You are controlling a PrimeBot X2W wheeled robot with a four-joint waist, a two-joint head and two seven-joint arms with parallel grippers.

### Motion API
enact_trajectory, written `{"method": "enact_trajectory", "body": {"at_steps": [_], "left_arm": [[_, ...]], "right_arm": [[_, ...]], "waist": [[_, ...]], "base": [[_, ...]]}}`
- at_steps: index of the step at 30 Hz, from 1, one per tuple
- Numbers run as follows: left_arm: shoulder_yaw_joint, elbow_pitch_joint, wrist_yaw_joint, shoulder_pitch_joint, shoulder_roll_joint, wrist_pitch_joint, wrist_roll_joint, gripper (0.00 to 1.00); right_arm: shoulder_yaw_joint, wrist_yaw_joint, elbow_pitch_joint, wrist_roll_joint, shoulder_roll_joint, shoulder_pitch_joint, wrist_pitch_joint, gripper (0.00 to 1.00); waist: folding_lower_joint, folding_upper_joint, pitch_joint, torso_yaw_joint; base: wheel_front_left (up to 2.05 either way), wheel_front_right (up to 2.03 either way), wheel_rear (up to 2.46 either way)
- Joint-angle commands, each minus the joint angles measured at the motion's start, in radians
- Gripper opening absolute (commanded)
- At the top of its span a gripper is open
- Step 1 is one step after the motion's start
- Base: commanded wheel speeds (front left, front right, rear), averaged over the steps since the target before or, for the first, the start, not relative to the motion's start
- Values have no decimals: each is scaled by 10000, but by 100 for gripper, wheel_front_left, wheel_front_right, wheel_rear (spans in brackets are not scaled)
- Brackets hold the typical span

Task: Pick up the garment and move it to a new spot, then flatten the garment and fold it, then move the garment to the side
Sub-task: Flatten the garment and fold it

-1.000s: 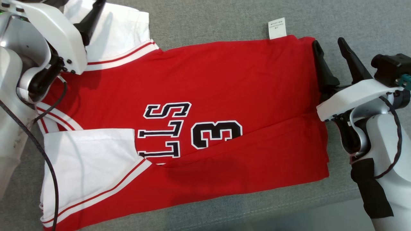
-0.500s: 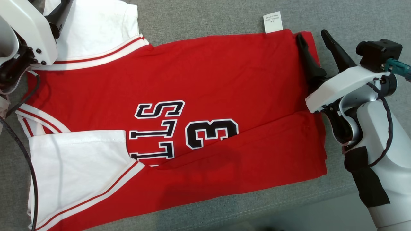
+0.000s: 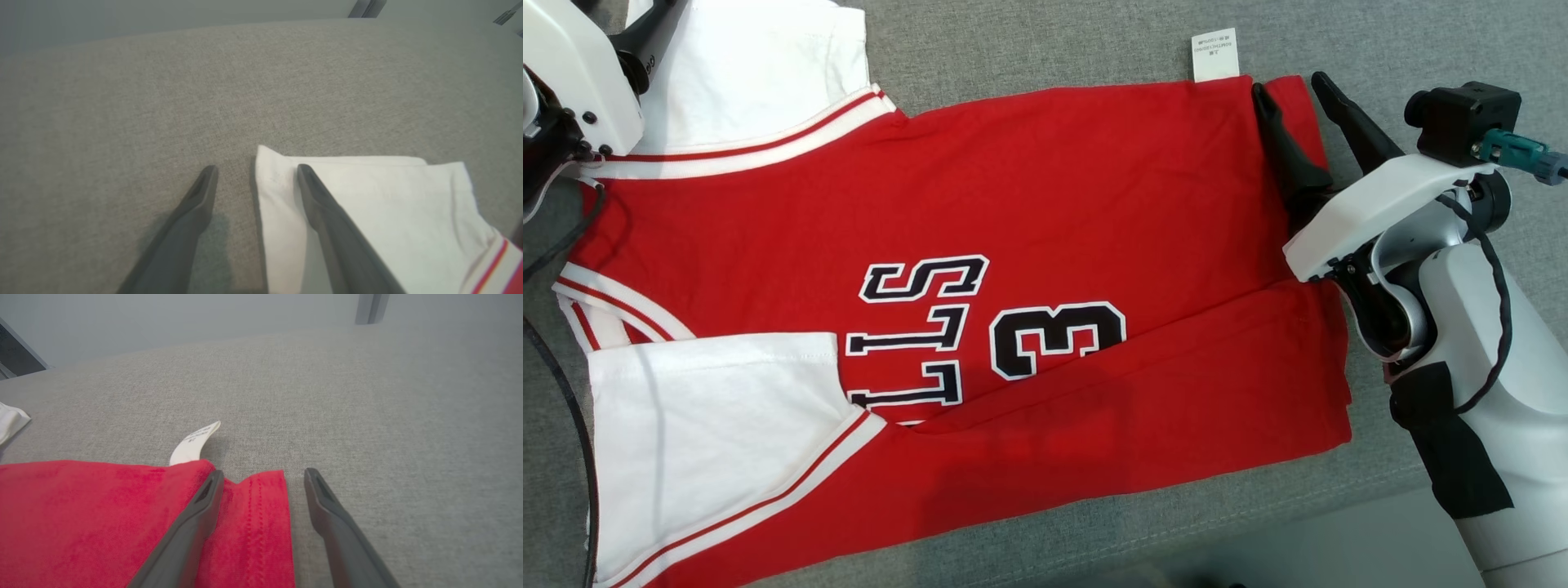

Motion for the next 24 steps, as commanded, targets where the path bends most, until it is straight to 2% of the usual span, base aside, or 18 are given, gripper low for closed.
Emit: {"method": "enact_trajectory", "body": {"at_steps": [1,2,3,4,5,11,19,24], "left_arm": [[228,-105,-62,-312,402,165,-113,100],[220,-112,-73,-329,410,228,-167,99],[190,-122,-83,-351,427,303,-189,44],[204,-140,-90,-372,409,314,-244,0],[228,-174,-94,-408,389,241,-265,0],[338,-189,-118,-555,371,-157,-346,0],[413,-310,-154,-715,342,-843,-398,0],[503,-397,-166,-695,271,-1285,-496,0]], "right_arm": [[144,-2,-233,73,-77,165,35,100],[164,-2,-266,101,-82,170,60,80],[176,-2,-295,120,-90,165,76,44],[184,-2,-323,147,-97,158,85,19],[156,-2,-362,166,-106,152,29,0],[-199,-2,-456,477,-130,146,-214,0],[-598,-2,-845,840,-466,257,-314,0],[-776,-2,-1181,1098,-664,497,-84,0]], "waist": [[0,0,-2,-8],[0,0,8,-21],[0,0,24,-30],[0,0,39,-29],[0,0,55,-24],[0,0,72,24],[0,0,-207,265],[0,0,-480,463]], "base": [[0,0,0],[0,0,0],[0,0,0],[0,0,0],[0,0,0],[0,0,0],[0,0,0],[0,0,0]]}}
